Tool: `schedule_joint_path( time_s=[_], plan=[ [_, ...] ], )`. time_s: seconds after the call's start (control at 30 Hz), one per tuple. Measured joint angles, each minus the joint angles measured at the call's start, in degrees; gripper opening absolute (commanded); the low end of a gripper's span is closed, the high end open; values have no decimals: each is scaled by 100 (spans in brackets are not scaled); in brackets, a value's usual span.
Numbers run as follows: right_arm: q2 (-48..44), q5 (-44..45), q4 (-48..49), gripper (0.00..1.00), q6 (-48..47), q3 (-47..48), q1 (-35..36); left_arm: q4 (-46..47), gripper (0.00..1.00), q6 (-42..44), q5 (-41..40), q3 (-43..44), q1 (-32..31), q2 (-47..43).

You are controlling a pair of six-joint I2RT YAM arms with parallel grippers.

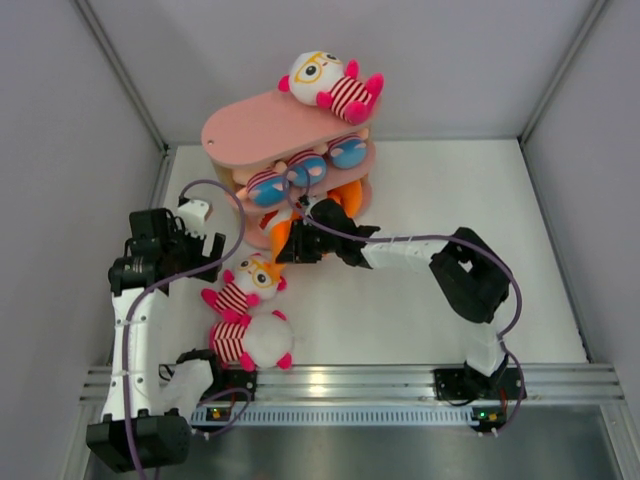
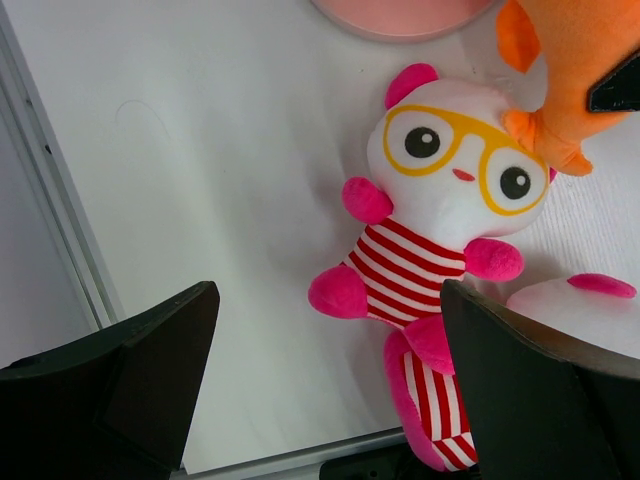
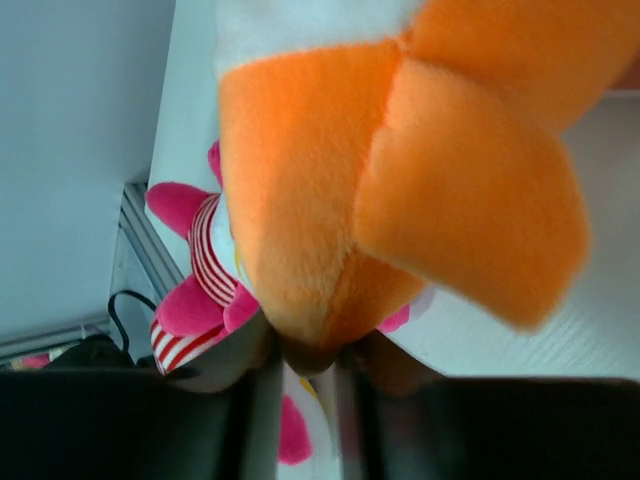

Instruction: Place and organize the stuffed toys onto the shelf

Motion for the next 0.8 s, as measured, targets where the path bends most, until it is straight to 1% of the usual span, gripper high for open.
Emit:
schedule_joint_path(
  time_s=[0.03, 0.07, 0.1, 0.33, 0.4, 0.63, 0.7, 0.73, 0.8],
  plan=[
    [0, 37, -9, 40, -15, -2, -13, 0, 98, 0, 0, 0, -2, 0],
    [0, 98, -22, 44, -9, -2, -31, 0, 98, 2, 0, 2, -2, 0],
    [0, 168, -52, 50, -13, -4, -46, 0, 98, 0, -2, 4, -2, 0],
    [-7, 946, -162, 51, 15, -339, -278, 2, 98, 7, -55, 9, -24, 0],
    [-7, 1071, -94, 55, 87, -520, -330, 2, 98, 4, -55, 9, -35, 0],
    [-7, 1414, 376, 55, 431, -931, -118, 0, 98, 9, -66, 9, -35, 0],
    [-7, 1613, 551, 51, 603, -1019, 33, 2, 98, 26, -83, 9, -39, 0],
    [-7, 1709, 647, 45, 704, -1069, 109, 0, 98, 44, -83, 9, -39, 0],
    [-7, 1895, 833, 37, 927, -1215, 249, 0, 98, 66, -90, 17, -44, 0]
  ],
)
